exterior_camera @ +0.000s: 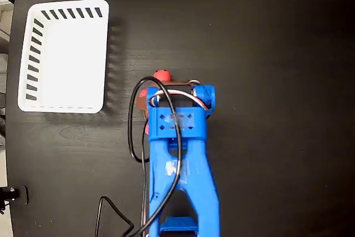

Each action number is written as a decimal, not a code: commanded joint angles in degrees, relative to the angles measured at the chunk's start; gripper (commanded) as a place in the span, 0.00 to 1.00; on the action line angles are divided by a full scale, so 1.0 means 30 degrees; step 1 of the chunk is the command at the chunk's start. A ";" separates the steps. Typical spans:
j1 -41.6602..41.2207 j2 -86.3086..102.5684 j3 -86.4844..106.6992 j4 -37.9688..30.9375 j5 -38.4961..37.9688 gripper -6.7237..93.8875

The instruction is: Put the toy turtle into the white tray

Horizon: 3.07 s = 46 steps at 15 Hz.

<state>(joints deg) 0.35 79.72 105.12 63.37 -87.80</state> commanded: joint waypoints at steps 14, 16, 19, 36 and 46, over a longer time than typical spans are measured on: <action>-0.0205 0.0498 0.0029 -0.0293 -0.0469 0.06; -0.0322 0.1055 0.0264 -0.0264 0.0117 0.06; -0.0820 0.2520 -0.1172 0.2285 0.1670 0.06; -0.6680 0.1553 -1.5908 0.8555 1.8984 0.06; -0.9521 -0.8086 -2.4551 0.8789 2.5195 0.06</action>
<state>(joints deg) -27.25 53.88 36.21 89.82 -12.48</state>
